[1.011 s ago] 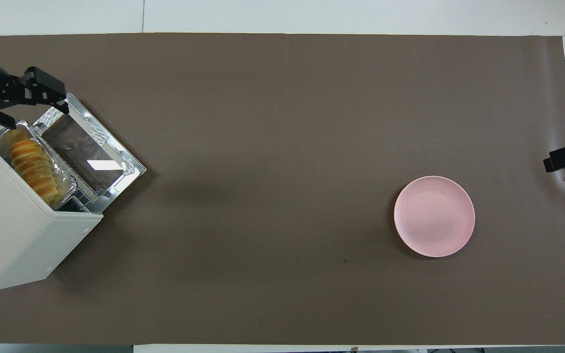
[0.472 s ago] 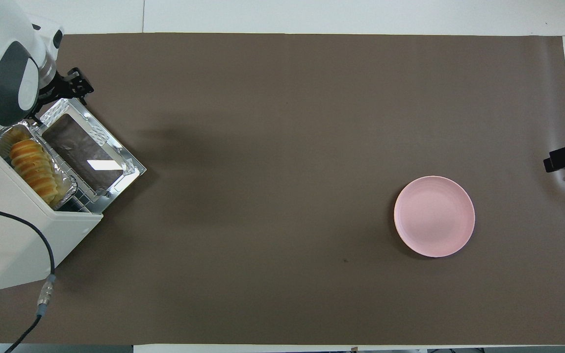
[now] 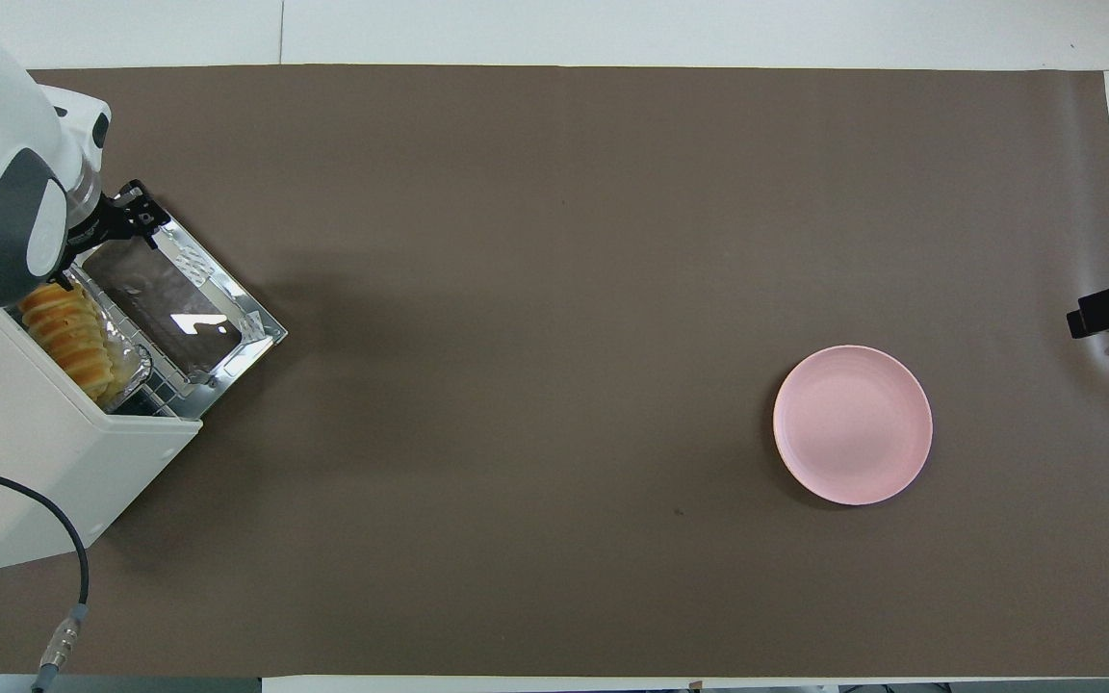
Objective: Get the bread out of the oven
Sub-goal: 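Grasp the foil tray of bread with the left gripper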
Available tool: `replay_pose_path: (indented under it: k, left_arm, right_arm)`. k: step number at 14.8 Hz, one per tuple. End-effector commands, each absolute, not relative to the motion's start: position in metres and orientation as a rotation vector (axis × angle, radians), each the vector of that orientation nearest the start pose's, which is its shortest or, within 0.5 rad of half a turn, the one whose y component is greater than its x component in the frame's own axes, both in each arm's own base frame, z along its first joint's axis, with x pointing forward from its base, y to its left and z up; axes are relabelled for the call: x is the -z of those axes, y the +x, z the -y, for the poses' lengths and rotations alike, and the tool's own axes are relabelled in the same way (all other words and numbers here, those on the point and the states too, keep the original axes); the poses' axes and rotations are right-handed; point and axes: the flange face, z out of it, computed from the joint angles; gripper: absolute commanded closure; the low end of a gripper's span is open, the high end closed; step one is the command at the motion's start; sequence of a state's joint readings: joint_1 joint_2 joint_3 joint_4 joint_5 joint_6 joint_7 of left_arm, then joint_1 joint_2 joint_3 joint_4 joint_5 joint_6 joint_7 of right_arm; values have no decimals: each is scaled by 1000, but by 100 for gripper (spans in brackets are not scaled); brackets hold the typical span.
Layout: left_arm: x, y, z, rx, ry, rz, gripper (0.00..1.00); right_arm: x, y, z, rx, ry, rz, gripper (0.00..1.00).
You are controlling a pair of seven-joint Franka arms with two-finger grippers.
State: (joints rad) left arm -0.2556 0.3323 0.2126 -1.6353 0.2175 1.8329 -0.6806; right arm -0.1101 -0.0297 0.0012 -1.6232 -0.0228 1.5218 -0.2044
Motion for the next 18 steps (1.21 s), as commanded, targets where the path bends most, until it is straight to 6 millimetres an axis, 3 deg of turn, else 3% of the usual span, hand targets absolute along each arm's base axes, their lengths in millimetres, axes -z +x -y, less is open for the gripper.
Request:
replay_pose_path:
  k: [1,6,7,8,10,11,14,15,16,18]
  left_arm:
    - [-405,614,8,23,-2733,822,0]
    - [-395,607,2,41,-2746,829,1]
    - [-394,606,3,47,-2750,826,6]
    - [-393,606,3,52,-2752,824,15]
    - [-387,601,0,63,-2764,819,47]
    - [-382,599,0,68,-2769,811,57]
    - [-378,595,-2,69,-2777,794,61]
    - [-378,596,-7,89,-2784,796,75]
    - [-380,598,-9,96,-2791,775,99]
    - [-392,608,5,132,-2805,733,100]
  right_arm:
    - [-613,529,59,-98,-3138,123,0]
    - [-613,529,59,-98,-3138,123,0]
    - [-613,529,59,-98,-3138,123,0]
    - [-613,529,59,-98,-3138,123,0]
    - [-613,529,59,-98,-3138,123,0]
    - [-613,529,59,-98,-3138,123,0]
    - [-613,529,59,-98,-3138,123,0]
    - [-613,529,59,-98,-3138,120,0]
    - [-613,529,59,-98,-3138,123,0]
    - [-613,529,59,-98,-3138,123,0]
